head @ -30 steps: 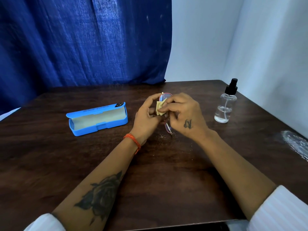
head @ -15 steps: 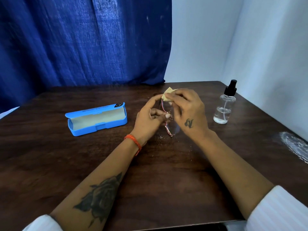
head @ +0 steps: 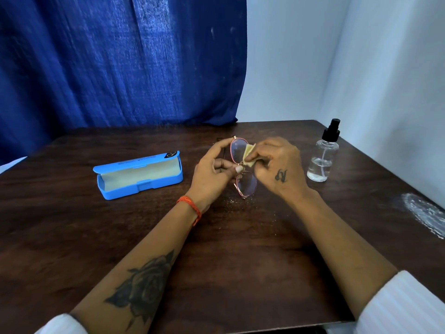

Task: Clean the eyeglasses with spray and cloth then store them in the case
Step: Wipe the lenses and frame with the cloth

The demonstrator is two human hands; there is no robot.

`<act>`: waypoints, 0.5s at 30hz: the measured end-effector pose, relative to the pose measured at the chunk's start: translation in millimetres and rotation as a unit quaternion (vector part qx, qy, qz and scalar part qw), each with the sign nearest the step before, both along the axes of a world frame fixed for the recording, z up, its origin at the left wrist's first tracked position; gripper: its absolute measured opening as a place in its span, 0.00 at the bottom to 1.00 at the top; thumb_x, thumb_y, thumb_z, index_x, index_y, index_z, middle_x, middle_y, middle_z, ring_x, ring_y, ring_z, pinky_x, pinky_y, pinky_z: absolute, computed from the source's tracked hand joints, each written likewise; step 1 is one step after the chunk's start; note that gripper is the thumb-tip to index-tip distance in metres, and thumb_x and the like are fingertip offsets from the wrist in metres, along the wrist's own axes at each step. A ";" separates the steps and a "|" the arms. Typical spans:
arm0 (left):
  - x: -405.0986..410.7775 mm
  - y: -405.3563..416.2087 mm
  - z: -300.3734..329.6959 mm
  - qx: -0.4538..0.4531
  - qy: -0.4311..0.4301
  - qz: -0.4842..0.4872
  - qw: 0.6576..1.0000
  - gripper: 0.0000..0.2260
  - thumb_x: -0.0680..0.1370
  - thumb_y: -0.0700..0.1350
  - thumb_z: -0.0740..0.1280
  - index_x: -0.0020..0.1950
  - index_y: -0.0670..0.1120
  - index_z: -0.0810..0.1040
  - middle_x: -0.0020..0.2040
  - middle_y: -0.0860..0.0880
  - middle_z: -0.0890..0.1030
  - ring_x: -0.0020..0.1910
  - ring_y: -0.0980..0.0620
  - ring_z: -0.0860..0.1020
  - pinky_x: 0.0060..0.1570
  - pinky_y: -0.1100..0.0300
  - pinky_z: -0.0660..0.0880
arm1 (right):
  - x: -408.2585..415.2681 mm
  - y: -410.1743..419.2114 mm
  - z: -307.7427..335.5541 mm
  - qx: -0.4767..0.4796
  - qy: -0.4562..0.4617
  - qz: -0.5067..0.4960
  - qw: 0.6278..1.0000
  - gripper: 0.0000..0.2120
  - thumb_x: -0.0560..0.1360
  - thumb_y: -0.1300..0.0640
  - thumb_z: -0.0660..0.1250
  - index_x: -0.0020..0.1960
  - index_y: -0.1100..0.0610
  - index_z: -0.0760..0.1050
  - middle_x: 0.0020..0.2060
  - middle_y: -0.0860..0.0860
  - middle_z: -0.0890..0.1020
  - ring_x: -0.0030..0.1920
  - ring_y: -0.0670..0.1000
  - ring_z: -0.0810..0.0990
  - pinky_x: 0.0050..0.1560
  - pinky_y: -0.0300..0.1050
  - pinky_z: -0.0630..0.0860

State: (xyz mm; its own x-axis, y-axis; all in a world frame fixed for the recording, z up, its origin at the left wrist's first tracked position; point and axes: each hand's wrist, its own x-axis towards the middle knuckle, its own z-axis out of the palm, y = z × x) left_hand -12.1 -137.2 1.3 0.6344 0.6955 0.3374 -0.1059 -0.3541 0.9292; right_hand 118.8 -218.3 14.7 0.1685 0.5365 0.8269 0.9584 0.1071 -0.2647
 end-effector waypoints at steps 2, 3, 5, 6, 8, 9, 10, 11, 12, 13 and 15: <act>-0.1 0.4 0.5 0.007 0.005 0.004 1.000 0.25 0.72 0.35 0.70 0.63 0.57 0.70 0.39 0.45 0.83 0.42 0.53 0.82 0.53 0.53 0.77 | 3.5 2.7 2.2 0.030 0.028 -0.044 0.998 0.11 0.62 0.70 0.68 0.37 0.57 0.83 0.36 0.52 0.83 0.40 0.53 0.79 0.41 0.42 0.76; -0.1 0.2 0.5 0.012 0.007 0.005 1.000 0.25 0.72 0.36 0.70 0.63 0.57 0.70 0.39 0.45 0.83 0.43 0.52 0.82 0.55 0.50 0.77 | 4.2 2.9 4.1 0.051 0.049 -0.064 0.995 0.12 0.62 0.71 0.68 0.38 0.57 0.83 0.37 0.53 0.83 0.41 0.54 0.79 0.42 0.43 0.76; -0.3 -1.2 -0.1 0.024 0.011 0.004 1.000 0.26 0.71 0.37 0.70 0.64 0.58 0.70 0.39 0.45 0.83 0.45 0.50 0.82 0.57 0.44 0.76 | 2.0 2.1 8.6 0.092 0.078 -0.070 0.990 0.13 0.64 0.71 0.66 0.39 0.57 0.83 0.38 0.53 0.83 0.42 0.54 0.79 0.44 0.42 0.75; 0.1 -2.1 -0.4 0.030 0.014 0.001 0.999 0.26 0.71 0.37 0.70 0.64 0.58 0.70 0.39 0.46 0.83 0.46 0.50 0.82 0.57 0.43 0.75 | -0.5 0.9 10.8 0.105 0.077 -0.055 0.990 0.13 0.64 0.71 0.66 0.40 0.57 0.83 0.39 0.53 0.83 0.43 0.53 0.80 0.45 0.41 0.75; 0.8 -3.7 -1.0 0.036 0.014 -0.004 0.999 0.26 0.72 0.37 0.70 0.66 0.56 0.69 0.38 0.48 0.82 0.45 0.50 0.82 0.57 0.44 0.76 | -6.0 -0.3 13.2 0.099 0.047 -0.010 0.994 0.12 0.66 0.70 0.67 0.43 0.57 0.82 0.43 0.53 0.83 0.47 0.51 0.79 0.49 0.39 0.75; 1.0 -4.1 -1.1 0.039 0.013 -0.007 0.999 0.26 0.72 0.37 0.70 0.67 0.54 0.68 0.37 0.49 0.82 0.45 0.50 0.82 0.57 0.44 0.76 | -7.9 -0.4 13.8 0.079 0.032 0.011 0.996 0.11 0.67 0.70 0.67 0.44 0.57 0.82 0.45 0.52 0.83 0.49 0.51 0.79 0.51 0.41 0.75; 1.3 -4.2 -1.1 0.045 0.012 -0.008 0.999 0.26 0.72 0.37 0.70 0.67 0.53 0.68 0.37 0.50 0.82 0.44 0.50 0.82 0.56 0.45 0.76 | -8.6 -0.1 14.1 0.057 0.025 0.026 0.998 0.11 0.68 0.69 0.67 0.45 0.57 0.82 0.47 0.52 0.83 0.51 0.51 0.79 0.53 0.44 0.76; 1.1 -4.2 -0.9 0.050 0.012 -0.006 0.999 0.27 0.72 0.37 0.70 0.68 0.52 0.68 0.37 0.50 0.82 0.44 0.50 0.82 0.56 0.46 0.76 | -8.5 0.0 14.6 0.040 0.032 0.039 0.998 0.11 0.68 0.69 0.66 0.45 0.57 0.81 0.48 0.51 0.83 0.52 0.51 0.79 0.53 0.47 0.77; 1.0 -4.5 -0.4 0.055 0.014 -0.002 0.998 0.27 0.72 0.37 0.70 0.68 0.52 0.67 0.37 0.50 0.82 0.44 0.51 0.82 0.57 0.48 0.76 | -7.9 -0.4 15.5 0.029 0.054 0.050 0.997 0.11 0.69 0.69 0.66 0.45 0.57 0.81 0.48 0.50 0.83 0.51 0.49 0.80 0.53 0.48 0.77; 0.5 -5.1 0.8 0.058 0.014 0.001 0.998 0.27 0.72 0.36 0.70 0.68 0.52 0.67 0.38 0.49 0.82 0.44 0.51 0.82 0.57 0.50 0.76 | -6.9 -1.3 16.6 0.021 0.086 0.060 0.994 0.10 0.69 0.69 0.66 0.45 0.57 0.81 0.46 0.48 0.83 0.49 0.47 0.80 0.52 0.46 0.78; -0.4 -6.1 1.8 0.066 0.010 0.000 0.998 0.27 0.72 0.36 0.69 0.67 0.55 0.68 0.39 0.47 0.82 0.44 0.51 0.82 0.57 0.51 0.77 | -5.6 -2.1 18.4 0.007 0.162 0.069 0.984 0.10 0.69 0.69 0.66 0.44 0.55 0.80 0.41 0.44 0.82 0.45 0.43 0.80 0.48 0.40 0.78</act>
State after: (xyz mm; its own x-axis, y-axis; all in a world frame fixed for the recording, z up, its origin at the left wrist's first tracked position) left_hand -12.5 -143.3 3.0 0.6420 0.6460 0.4130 -0.0872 -0.4736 0.8764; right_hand 113.2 -220.4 33.2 0.3510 0.5623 0.7488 0.7995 0.2363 -0.5522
